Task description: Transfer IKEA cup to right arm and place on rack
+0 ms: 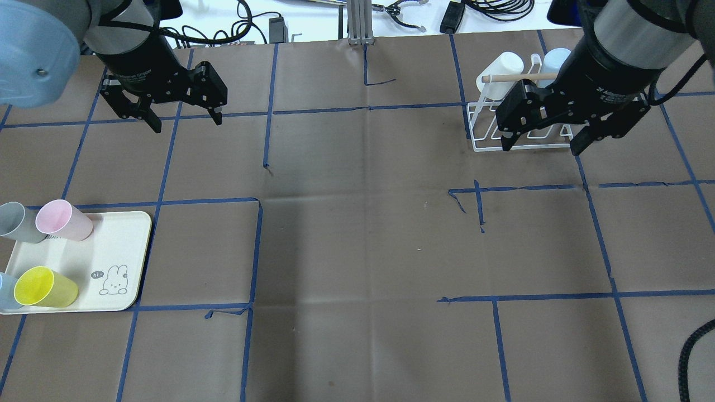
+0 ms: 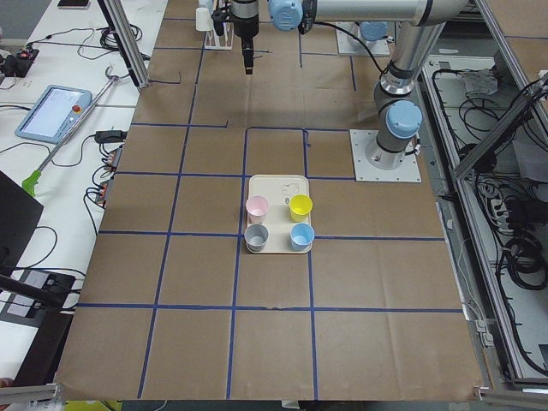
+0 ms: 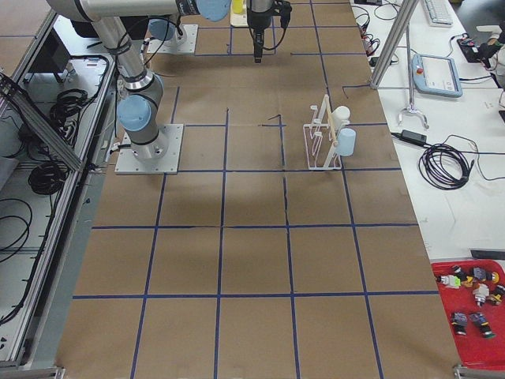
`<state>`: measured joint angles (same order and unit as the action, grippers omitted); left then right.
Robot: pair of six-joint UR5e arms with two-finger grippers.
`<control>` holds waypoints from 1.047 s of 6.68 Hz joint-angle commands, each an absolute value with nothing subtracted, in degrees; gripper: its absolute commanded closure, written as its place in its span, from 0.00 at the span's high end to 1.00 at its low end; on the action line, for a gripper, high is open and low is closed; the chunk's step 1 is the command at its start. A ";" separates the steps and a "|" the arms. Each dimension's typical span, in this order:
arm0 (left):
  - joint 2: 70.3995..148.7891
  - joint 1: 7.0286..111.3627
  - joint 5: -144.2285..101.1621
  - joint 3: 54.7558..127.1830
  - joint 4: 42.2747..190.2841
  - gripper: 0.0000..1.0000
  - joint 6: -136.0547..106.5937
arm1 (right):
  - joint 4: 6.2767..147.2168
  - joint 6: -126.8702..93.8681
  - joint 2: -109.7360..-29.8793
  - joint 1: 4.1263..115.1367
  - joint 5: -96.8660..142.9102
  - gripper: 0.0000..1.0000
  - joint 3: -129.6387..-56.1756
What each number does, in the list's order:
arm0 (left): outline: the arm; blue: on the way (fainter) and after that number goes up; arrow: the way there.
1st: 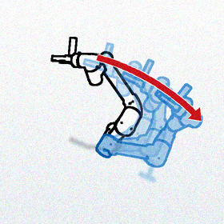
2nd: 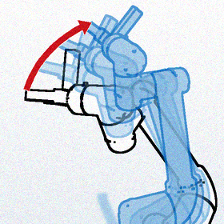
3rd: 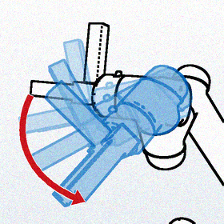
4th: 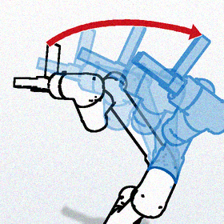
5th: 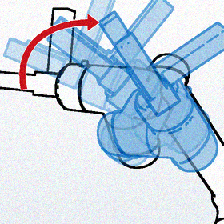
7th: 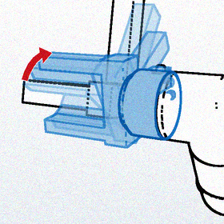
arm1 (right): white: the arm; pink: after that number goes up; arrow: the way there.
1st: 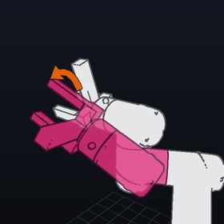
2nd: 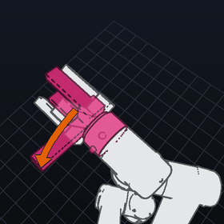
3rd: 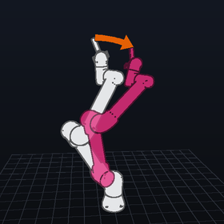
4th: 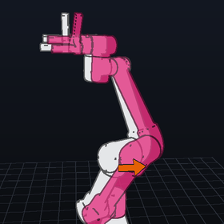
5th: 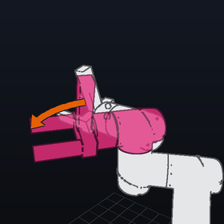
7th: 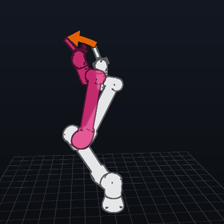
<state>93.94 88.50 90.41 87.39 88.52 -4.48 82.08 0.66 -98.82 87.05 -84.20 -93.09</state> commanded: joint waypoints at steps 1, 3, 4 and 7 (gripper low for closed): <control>93.25 88.51 90.44 88.16 88.15 0.99 -4.48 | 75.78 -1.47 -100.28 89.45 -89.28 1.00 -93.34; 93.69 88.42 90.44 88.07 87.63 0.99 -4.57 | 77.94 -6.05 -99.15 94.37 -88.51 1.00 -95.09; 93.87 88.50 90.44 87.98 87.45 0.99 -4.57 | 79.96 -6.06 -96.97 96.22 -88.51 1.00 -95.10; 94.13 88.51 90.35 87.72 87.36 0.99 -4.66 | 81.99 -5.28 -95.63 95.98 -89.03 1.00 -94.57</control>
<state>93.99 88.50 90.38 87.84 87.40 -4.65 80.80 -5.64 -96.06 96.10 -88.87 -94.84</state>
